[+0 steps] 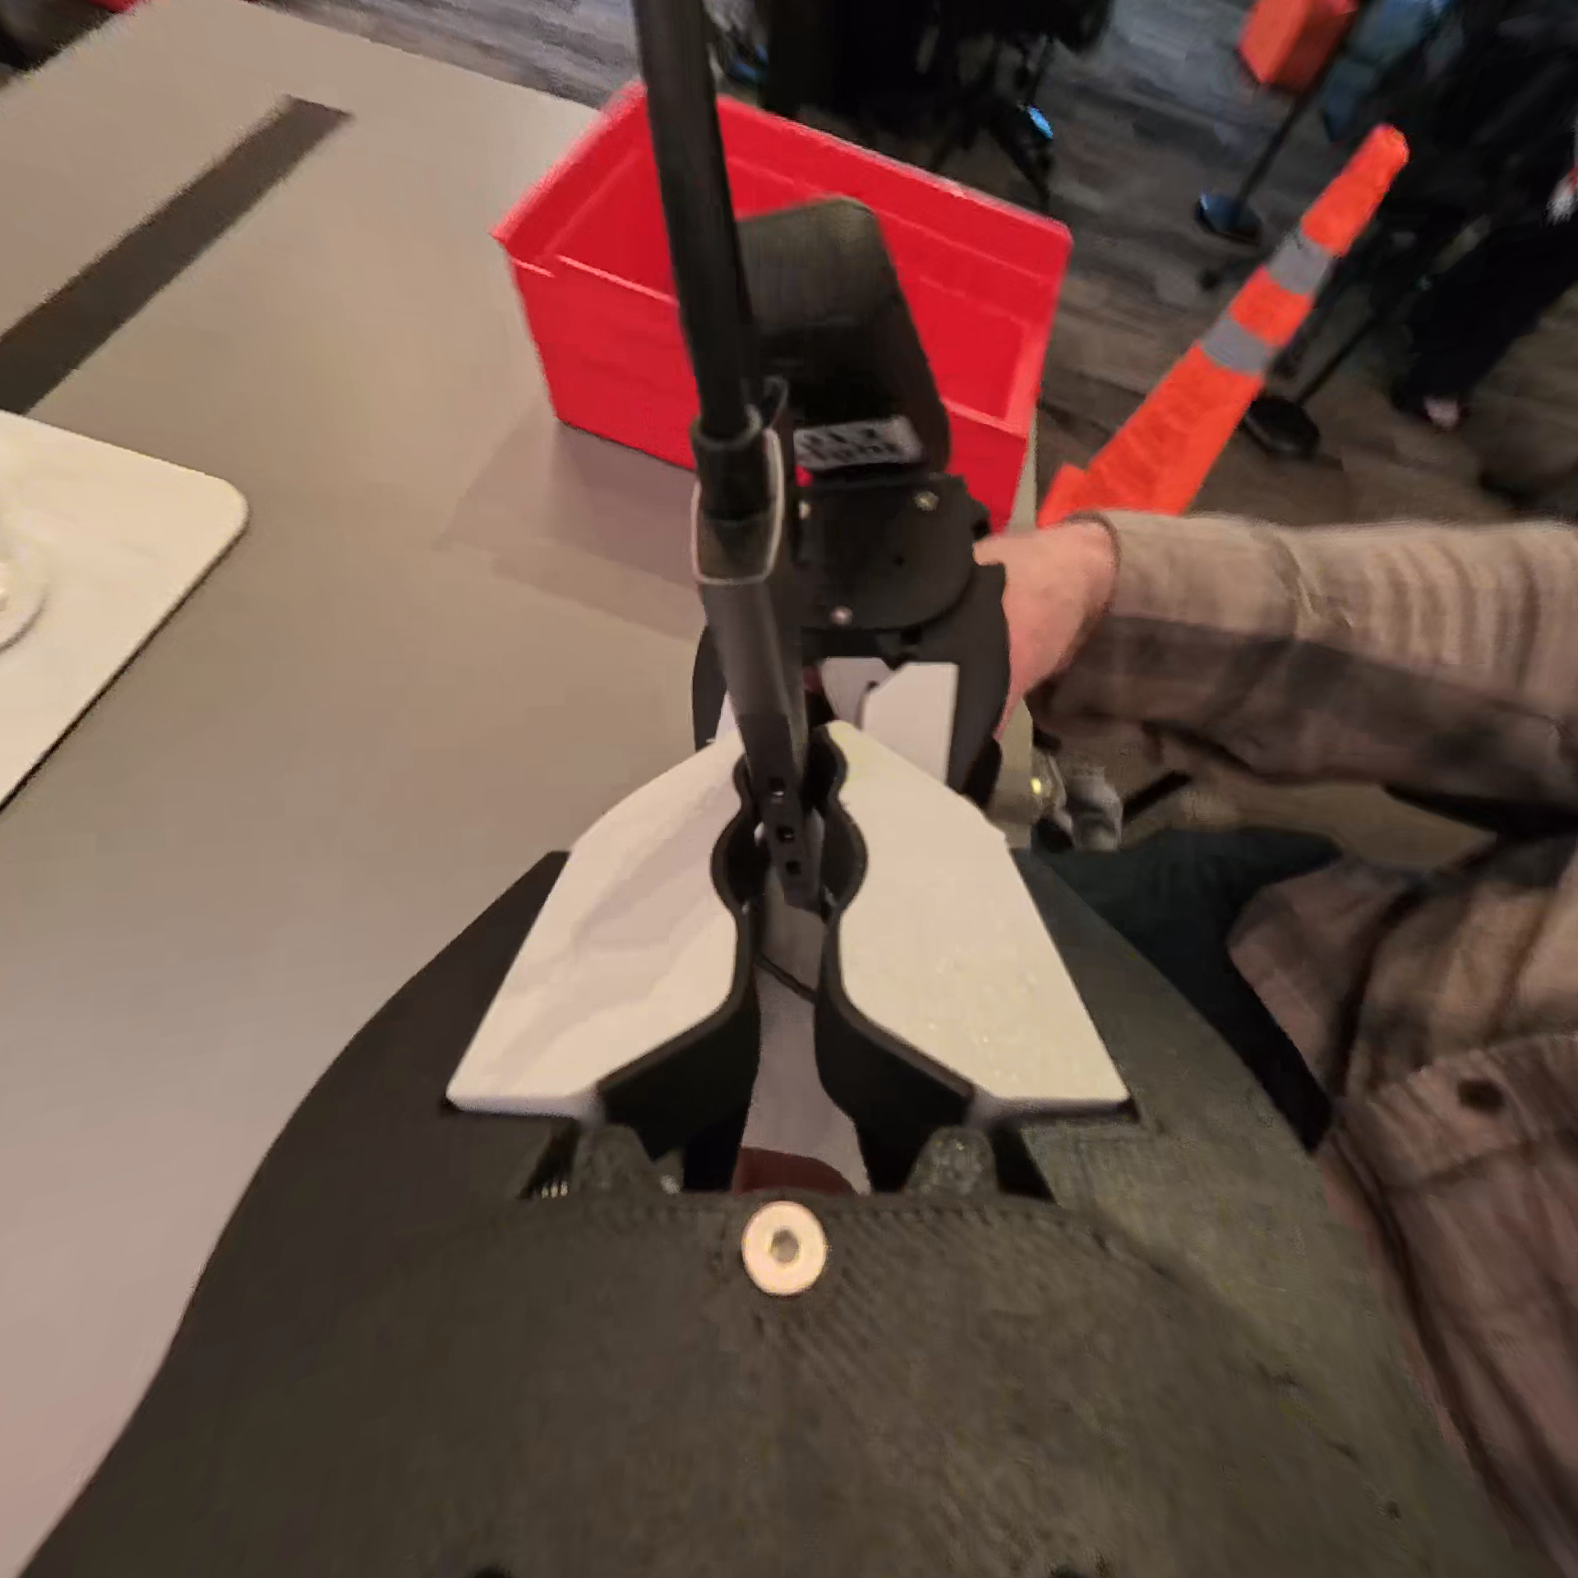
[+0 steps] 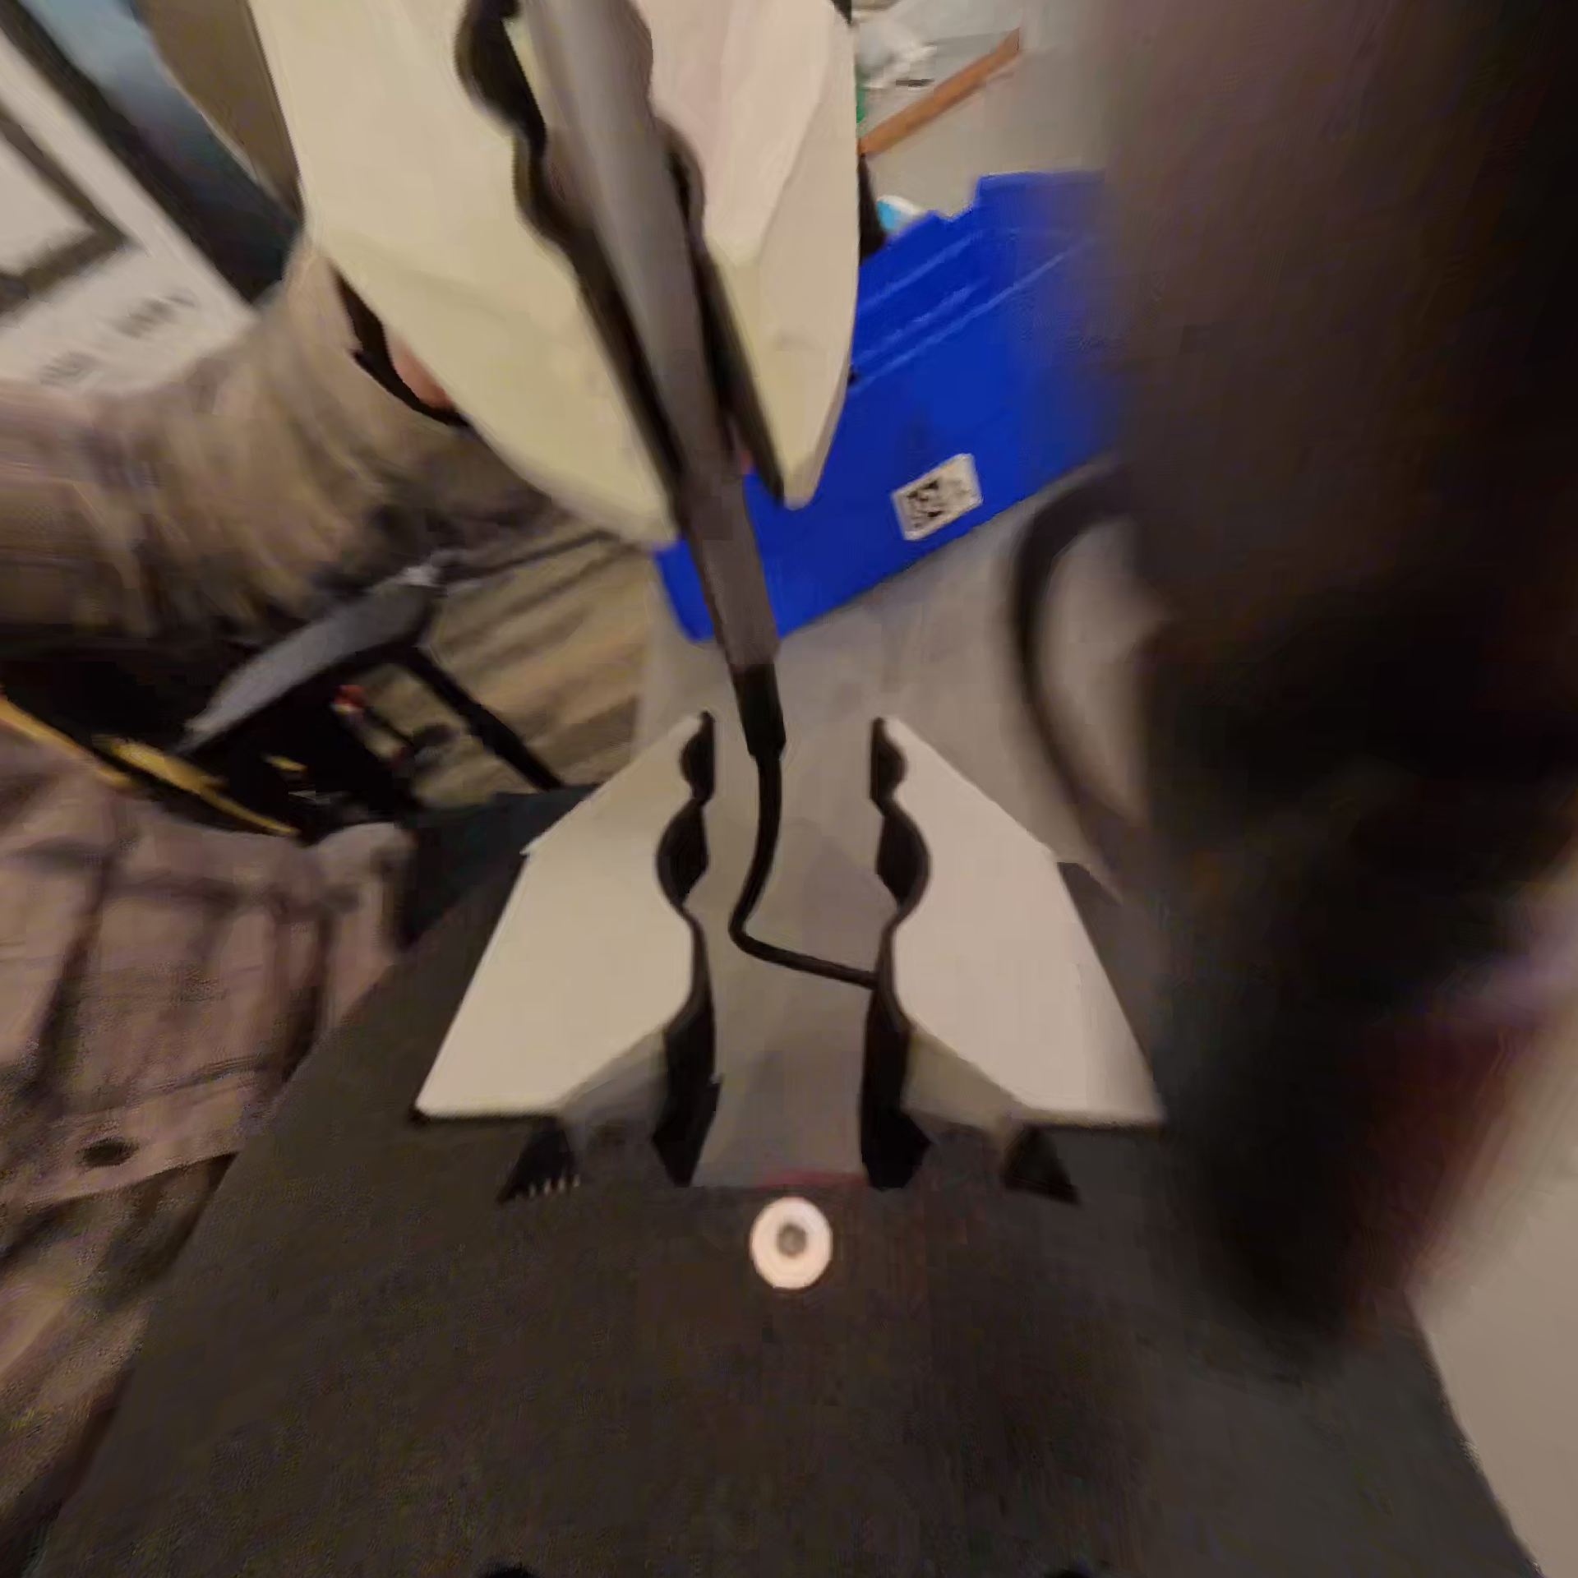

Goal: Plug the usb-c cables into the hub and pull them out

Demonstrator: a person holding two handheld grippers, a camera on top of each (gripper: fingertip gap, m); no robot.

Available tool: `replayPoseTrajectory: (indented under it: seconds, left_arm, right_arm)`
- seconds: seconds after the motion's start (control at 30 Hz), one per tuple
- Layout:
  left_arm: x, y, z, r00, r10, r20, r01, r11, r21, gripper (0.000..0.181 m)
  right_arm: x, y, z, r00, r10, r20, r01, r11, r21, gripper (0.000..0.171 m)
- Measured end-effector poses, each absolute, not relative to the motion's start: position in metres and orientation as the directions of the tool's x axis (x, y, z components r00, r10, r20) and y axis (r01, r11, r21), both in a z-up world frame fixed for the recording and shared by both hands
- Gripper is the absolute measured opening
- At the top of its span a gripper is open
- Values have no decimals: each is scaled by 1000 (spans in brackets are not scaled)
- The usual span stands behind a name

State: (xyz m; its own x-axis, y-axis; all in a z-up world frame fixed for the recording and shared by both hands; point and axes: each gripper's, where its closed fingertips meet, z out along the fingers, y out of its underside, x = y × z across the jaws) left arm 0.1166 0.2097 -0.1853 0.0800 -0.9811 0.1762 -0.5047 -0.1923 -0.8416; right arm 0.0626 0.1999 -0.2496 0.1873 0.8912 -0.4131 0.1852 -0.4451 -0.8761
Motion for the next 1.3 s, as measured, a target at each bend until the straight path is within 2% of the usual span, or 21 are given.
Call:
replayPoseTrajectory:
  seconds: [0.1,0.2,0.37,0.6,0.7,0.77,0.87,1.0,1.2,1.3]
  left_arm:
    - [109,236,-171,214,-946,244,-372,-310,-875,9]
    - [98,262,-158,332,-882,334,-192,-410,-892,9]
    - [87,277,-154,405,-793,456,20,-491,-871,9]
    - [93,268,-158,406,-748,525,100,-534,-839,9]
    - [93,267,-158,405,-740,537,120,-539,-834,9]
    - [92,267,-158,399,-747,532,118,-533,-838,9]
    - [92,263,-156,397,-792,464,71,-478,-876,13]
    - [88,254,-164,421,-839,345,-109,-424,-899,48]
    - [65,229,-172,424,-905,8,-416,-203,-886,49]
    - [58,221,-168,381,-870,-312,-567,47,-823,51]
  right_arm:
    - [73,221,-249,335,903,-271,209,-351,-913,54]
    - [84,243,-229,479,869,-126,153,-224,-962,51]
    - [81,249,-207,579,814,43,178,-75,-981,39]
    - [78,255,-205,667,722,187,262,8,-965,11]
    - [80,255,-205,671,697,253,323,32,-946,10]
    - [80,253,-204,656,719,229,311,18,-950,10]
    - [78,247,-205,600,782,170,290,-14,-957,10]
    - [81,242,-209,550,827,121,294,-56,-954,10]
    - [87,237,-213,504,861,70,315,-108,-943,9]
    - [86,232,-217,469,883,37,330,-136,-934,9]
